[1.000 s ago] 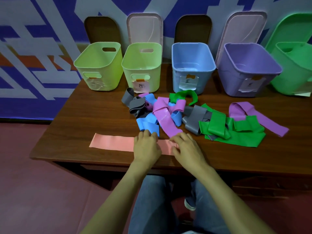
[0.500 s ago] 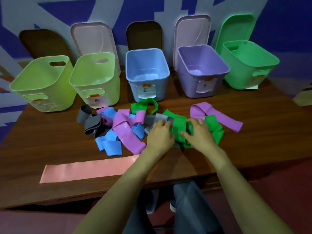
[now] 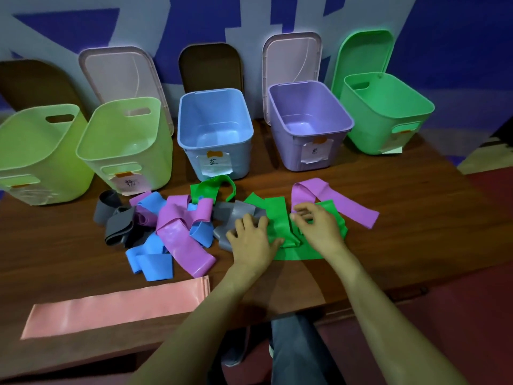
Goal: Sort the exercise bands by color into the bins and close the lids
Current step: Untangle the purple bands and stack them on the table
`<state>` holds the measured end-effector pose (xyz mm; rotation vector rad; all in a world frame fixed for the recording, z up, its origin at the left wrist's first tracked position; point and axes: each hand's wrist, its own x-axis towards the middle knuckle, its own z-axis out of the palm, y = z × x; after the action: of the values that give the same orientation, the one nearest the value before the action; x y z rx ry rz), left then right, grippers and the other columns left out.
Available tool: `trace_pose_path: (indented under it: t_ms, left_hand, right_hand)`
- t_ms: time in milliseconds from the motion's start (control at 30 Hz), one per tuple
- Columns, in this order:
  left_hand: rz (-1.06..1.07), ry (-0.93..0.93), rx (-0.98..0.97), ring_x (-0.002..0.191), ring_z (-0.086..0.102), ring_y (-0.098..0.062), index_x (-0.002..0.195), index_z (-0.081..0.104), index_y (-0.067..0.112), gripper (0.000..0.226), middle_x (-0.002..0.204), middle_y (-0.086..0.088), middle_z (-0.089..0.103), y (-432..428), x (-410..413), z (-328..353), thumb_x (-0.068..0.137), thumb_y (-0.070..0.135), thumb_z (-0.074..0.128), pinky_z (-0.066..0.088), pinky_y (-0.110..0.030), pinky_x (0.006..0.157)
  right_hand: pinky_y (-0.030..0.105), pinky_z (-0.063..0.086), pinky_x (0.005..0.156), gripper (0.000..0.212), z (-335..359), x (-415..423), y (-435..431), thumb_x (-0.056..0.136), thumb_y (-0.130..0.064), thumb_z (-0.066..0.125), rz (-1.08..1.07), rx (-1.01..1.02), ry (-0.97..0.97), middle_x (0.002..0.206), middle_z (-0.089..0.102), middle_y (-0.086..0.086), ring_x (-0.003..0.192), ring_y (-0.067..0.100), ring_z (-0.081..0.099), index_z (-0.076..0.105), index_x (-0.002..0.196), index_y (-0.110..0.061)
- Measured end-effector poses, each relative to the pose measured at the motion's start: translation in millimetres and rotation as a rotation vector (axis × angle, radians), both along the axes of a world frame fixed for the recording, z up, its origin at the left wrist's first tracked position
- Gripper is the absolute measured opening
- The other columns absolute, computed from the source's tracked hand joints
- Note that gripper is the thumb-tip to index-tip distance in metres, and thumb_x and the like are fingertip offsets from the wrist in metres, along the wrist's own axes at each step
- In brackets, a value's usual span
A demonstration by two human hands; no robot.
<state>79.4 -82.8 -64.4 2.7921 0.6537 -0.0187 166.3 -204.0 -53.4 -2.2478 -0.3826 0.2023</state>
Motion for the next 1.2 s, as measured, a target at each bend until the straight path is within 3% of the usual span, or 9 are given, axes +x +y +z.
trace_pose_path:
  t_ms: [133, 233, 300, 467, 533, 633, 833, 1067, 1200]
  left_hand:
    - [0.015, -0.008, 0.037, 0.122, 0.034, -0.028, 0.128, 0.045, 0.021, 0.047, 0.126, -0.009, 0.039, 3.5, 8.1, 0.1, 0.089, 0.045, 0.053, 0.03, -0.045, 0.099]
    - [0.052, -0.088, 0.159, 0.089, 0.057, -0.032, 0.098, 0.061, 0.011, 0.041, 0.097, -0.012, 0.055, 5.3, 12.2, 7.4, 0.065, 0.027, 0.079, 0.048, -0.041, 0.073]
    - [0.006, -0.22, 0.158, 0.077, 0.059, -0.034, 0.09, 0.061, 0.008, 0.029, 0.091, -0.015, 0.058, 7.0, 12.8, 9.5, 0.061, 0.013, 0.067, 0.049, -0.038, 0.062]
    - [-0.338, -0.126, 0.023, 0.128, 0.041, -0.026, 0.125, 0.056, 0.026, 0.042, 0.136, -0.004, 0.049, 8.7, 6.3, 3.8, 0.084, 0.032, 0.047, 0.031, -0.05, 0.105]
    - [-0.268, -0.047, -0.013, 0.131, 0.034, -0.019, 0.126, 0.051, 0.033, 0.052, 0.137, 0.005, 0.045, 10.2, 2.7, -0.7, 0.085, 0.058, 0.032, 0.023, -0.049, 0.108]
    - [-0.243, 0.031, 0.083, 0.13, 0.032, -0.022, 0.127, 0.048, 0.027, 0.06, 0.131, 0.0, 0.042, 10.6, 2.7, 6.5, 0.079, 0.063, 0.052, 0.025, -0.045, 0.107]
    - [-0.075, -0.107, 0.07, 0.119, 0.041, -0.024, 0.112, 0.051, 0.013, 0.028, 0.117, -0.006, 0.053, 34.6, -3.6, 34.4, 0.09, 0.03, 0.05, 0.044, -0.038, 0.076]
    - [0.213, -0.506, 0.119, 0.104, 0.044, -0.033, 0.105, 0.052, 0.007, 0.027, 0.108, -0.013, 0.053, 88.7, -17.5, 80.8, 0.084, 0.019, 0.062, 0.04, -0.041, 0.069]
    - [0.217, -0.106, 0.137, 0.121, 0.038, -0.033, 0.127, 0.047, 0.014, 0.045, 0.127, -0.013, 0.044, 105.4, -14.5, 79.5, 0.084, 0.021, 0.059, 0.038, -0.047, 0.094]
  right_hand:
    - [0.035, 0.034, 0.096, 0.033, 6.6, 26.8, -3.7, 0.087, -0.017, 0.059, -0.163, -0.132, -0.127, 0.123, 0.052, 0.015, 0.118, 0.033, 0.042, 0.056, 0.12, -0.011]
    - [0.039, 0.034, 0.1, 0.043, 5.3, 40.9, 0.4, 0.088, -0.028, 0.06, -0.056, -0.388, 0.034, 0.128, 0.048, 0.016, 0.121, 0.034, 0.041, 0.05, 0.129, -0.016]
    - [0.038, 0.039, 0.096, 0.033, 1.7, 40.7, 4.0, 0.089, -0.027, 0.059, 0.001, -0.467, 0.017, 0.122, 0.053, 0.015, 0.115, 0.034, 0.047, 0.057, 0.121, -0.018]
    - [0.035, 0.047, 0.078, 0.013, 2.0, 36.3, 15.2, 0.09, -0.015, 0.058, -0.02, -0.2, 0.058, 0.1, 0.065, 0.018, 0.091, 0.034, 0.062, 0.063, 0.1, -0.01]
    - [0.032, 0.049, 0.065, 0.005, 9.2, 31.1, 22.8, 0.091, -0.011, 0.055, -0.007, 0.075, 0.146, 0.087, 0.062, 0.015, 0.068, 0.022, 0.062, 0.059, 0.091, -0.012]
    - [0.021, 0.049, 0.047, 0.009, 30.0, 20.7, 36.1, 0.094, -0.008, 0.05, 0.109, 0.252, 0.204, 0.074, 0.058, 0.006, 0.054, 0.005, 0.055, 0.058, 0.095, -0.013]
    - [0.027, 0.052, 0.059, 0.017, 82.2, 10.3, 61.7, 0.096, -0.012, 0.048, 0.299, 0.342, 0.084, 0.078, 0.061, 0.004, 0.064, 0.011, 0.058, 0.061, 0.106, -0.011]
    - [0.033, 0.056, 0.067, 0.02, 119.9, 9.2, 68.1, 0.098, -0.016, 0.045, 0.237, 0.438, -0.01, 0.074, 0.062, -0.002, 0.066, 0.012, 0.062, 0.061, 0.109, -0.014]
    - [0.034, 0.056, 0.07, 0.016, 129.7, 8.0, 69.4, 0.097, -0.016, 0.046, 0.266, 0.444, 0.008, 0.078, 0.062, 0.0, 0.073, 0.016, 0.063, 0.06, 0.103, -0.018]
